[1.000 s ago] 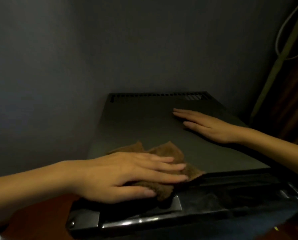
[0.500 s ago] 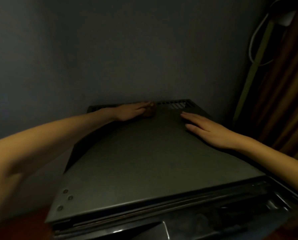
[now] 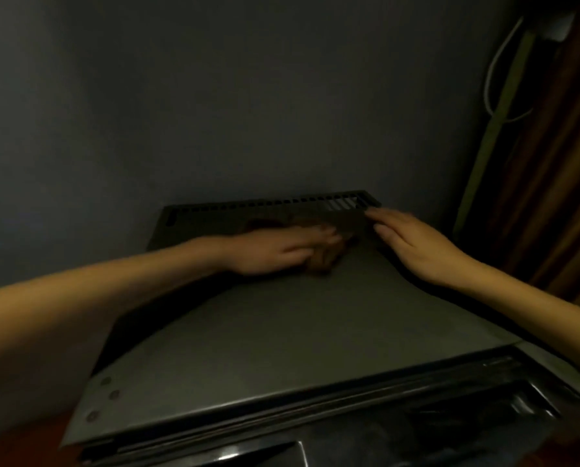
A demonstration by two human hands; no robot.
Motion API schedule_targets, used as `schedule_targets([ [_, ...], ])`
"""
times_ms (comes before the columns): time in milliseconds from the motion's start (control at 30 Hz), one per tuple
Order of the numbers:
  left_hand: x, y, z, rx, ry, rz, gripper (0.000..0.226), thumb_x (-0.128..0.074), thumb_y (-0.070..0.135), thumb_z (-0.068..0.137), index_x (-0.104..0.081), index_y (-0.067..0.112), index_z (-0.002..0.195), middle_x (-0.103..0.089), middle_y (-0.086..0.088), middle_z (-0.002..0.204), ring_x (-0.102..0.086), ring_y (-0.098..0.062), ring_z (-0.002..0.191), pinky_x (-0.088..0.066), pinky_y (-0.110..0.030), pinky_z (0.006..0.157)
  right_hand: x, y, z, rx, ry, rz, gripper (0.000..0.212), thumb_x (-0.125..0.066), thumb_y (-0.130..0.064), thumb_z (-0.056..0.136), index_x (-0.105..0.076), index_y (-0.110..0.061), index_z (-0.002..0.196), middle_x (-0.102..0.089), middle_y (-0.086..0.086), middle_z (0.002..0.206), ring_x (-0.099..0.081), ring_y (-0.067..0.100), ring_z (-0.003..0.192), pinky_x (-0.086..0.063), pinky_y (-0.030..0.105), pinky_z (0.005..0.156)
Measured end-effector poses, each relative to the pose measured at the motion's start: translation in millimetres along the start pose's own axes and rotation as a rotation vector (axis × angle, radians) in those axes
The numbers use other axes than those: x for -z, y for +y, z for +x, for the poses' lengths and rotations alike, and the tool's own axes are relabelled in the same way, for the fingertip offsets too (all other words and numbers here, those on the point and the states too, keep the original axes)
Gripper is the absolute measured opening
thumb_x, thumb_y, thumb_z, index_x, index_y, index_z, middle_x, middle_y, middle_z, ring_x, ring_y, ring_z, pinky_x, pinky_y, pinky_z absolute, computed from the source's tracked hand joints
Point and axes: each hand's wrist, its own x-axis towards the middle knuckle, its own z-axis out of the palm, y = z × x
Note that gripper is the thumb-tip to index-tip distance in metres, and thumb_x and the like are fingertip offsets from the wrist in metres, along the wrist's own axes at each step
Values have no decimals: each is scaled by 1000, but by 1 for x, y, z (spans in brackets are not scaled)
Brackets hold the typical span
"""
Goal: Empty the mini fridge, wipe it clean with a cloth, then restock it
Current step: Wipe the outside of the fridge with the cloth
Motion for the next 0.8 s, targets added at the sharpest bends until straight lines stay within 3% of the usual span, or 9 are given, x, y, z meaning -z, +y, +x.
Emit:
schedule_targets([
  [100, -4, -18, 67, 210, -39, 54, 51, -24, 28, 107, -9, 19, 154, -5, 0, 162, -4, -14, 149, 2, -20, 115, 11, 23, 1, -139, 1, -123, 46, -30, -27, 105, -33, -13, 149, -28, 4, 157, -24, 19, 144, -9, 30, 117],
  [200, -26, 13, 101, 213, -11, -47, 50, -25, 24, 107, -11, 12, 154, -8, -5, 161, -5, -18, 149, 4, -16, 114, 8, 41, -3, -329, -4, 232, 42, -30, -21, 106, -40, -5, 143, -39, 3, 147, -36, 17, 135, -19, 20, 109],
  [300, -31, 91, 72, -26, -25, -140, 53, -30, 24, 101, -25, 5, 150, -17, -10, 159, -11, -19, 148, 2, -15, 116, 0, 47, -3, -432, 40, 538, 39, -29, -20, 106, -54, -2, 130, -52, 16, 137, -49, 23, 123, -31, 28, 107],
  [433, -35, 152, -3, -274, -31, -119, 51, -33, 30, 104, -20, 24, 153, -7, 13, 161, -1, -2, 147, -2, -19, 118, -2, 46, -4, -559, 41, 811, 39, -30, -36, 105, -61, -17, 119, -60, 3, 119, -58, 15, 105, -39, 25, 97],
  [500, -32, 149, -2, -243, -33, -171, 53, -33, 29, 103, -19, 24, 153, -8, 15, 160, -3, 0, 146, -1, -15, 117, -2, 45, -5, -604, 53, 937, 34, -33, -37, 105, -63, -21, 109, -61, 3, 118, -60, 14, 99, -43, 26, 94],
  [567, -24, 128, 24, -180, -57, -200, 50, -32, 28, 104, -23, 17, 152, -15, 7, 160, -10, -4, 147, -3, -16, 117, -3, 47, -6, -631, 85, 1037, 34, -33, -35, 104, -64, -19, 105, -61, 9, 125, -60, 22, 108, -42, 31, 101],
  [667, -22, 68, 89, 68, -82, -183, 55, -28, 30, 99, -23, 10, 150, -18, -5, 159, -14, -14, 147, -3, -12, 115, -3, 50, -11, -677, 169, 1127, 39, -35, -31, 105, -58, -7, 125, -57, 12, 131, -55, 26, 120, -41, 30, 100],
  [733, -25, 40, 130, 216, -67, -184, 50, -26, 30, 105, -17, 15, 152, -14, -4, 160, -10, -16, 148, -1, -16, 115, -4, 55, -20, -704, 210, 1182, 42, -37, -33, 104, -54, -6, 131, -58, 7, 128, -55, 20, 117, -43, 27, 96],
  [800, -30, 44, 154, 238, -65, -178, 47, -24, 25, 107, -16, 18, 153, -11, -2, 161, -7, -16, 149, 0, -17, 114, 0, 63, -31, -736, 222, 1272, 40, -32, -38, 105, -57, -11, 121, -60, 3, 117, -57, 16, 107, -47, 24, 86],
])
